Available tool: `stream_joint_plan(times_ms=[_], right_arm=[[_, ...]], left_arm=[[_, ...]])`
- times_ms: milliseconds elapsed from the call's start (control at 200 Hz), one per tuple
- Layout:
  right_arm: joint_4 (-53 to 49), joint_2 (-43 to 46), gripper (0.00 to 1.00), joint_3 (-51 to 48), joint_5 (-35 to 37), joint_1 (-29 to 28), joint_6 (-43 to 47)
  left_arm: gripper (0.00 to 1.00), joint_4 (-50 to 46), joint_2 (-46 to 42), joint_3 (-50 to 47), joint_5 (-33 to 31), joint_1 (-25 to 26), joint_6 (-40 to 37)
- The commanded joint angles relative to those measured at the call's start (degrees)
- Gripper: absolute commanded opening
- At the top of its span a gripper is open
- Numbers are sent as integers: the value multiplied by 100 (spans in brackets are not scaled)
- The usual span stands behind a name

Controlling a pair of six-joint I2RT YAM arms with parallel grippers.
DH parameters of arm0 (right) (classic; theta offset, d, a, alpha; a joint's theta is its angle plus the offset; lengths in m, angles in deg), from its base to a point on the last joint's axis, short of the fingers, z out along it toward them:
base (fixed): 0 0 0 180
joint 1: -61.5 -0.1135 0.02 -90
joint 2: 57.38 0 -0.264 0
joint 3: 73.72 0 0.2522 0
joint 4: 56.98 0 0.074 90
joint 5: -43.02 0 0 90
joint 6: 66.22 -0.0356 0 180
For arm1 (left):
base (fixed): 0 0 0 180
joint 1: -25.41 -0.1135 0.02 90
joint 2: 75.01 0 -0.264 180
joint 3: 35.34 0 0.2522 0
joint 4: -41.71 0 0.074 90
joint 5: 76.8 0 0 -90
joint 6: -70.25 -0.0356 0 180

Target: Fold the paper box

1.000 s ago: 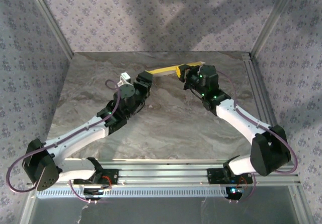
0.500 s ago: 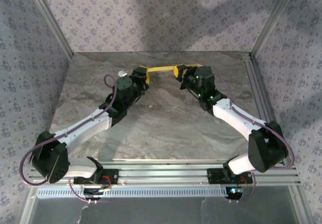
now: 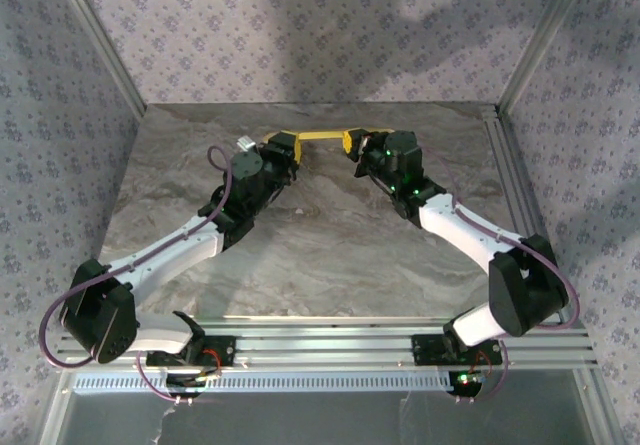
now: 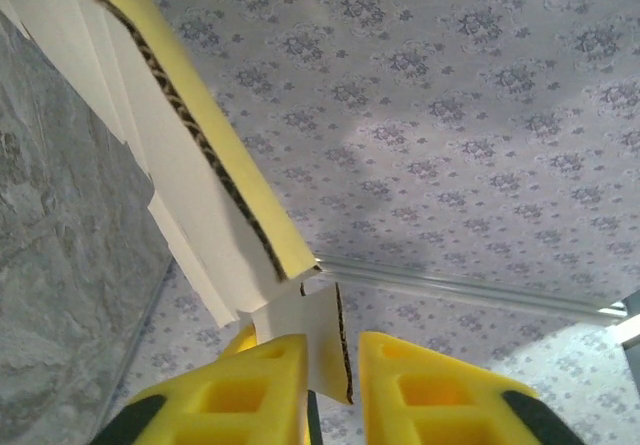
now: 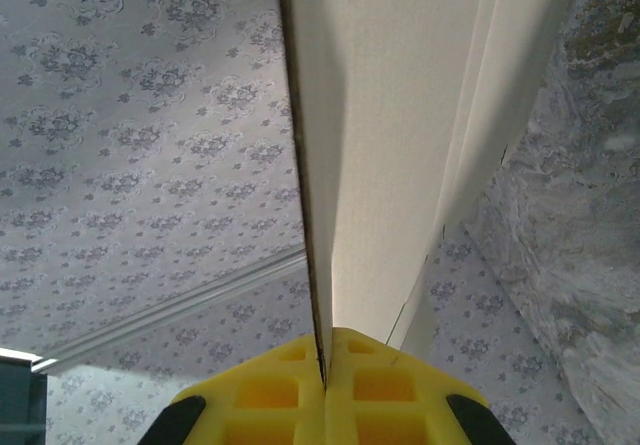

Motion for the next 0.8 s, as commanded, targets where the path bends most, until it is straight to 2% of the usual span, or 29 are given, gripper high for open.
stream_joint_plan(times_ms=[0,70,225,545,795], right_arm=[[238,-15,0,166,106,-42,-159],[294,-9,0,142,89,-51,-197],[312,38,0,107,92,-95,-241],[476,-85,0,64,231,-604,-488],[1230,-582,0,151,517,-1062,-949]], left_arm=[[17,294,-161,31,-120,31,-50],[14,304,-137,20,-142,13,-59],[0,475,-23,-4,-223,-46,-51],[0,1621,426,37,-563,-69,-78],[0,2551,1099,263,-484,-74,322]])
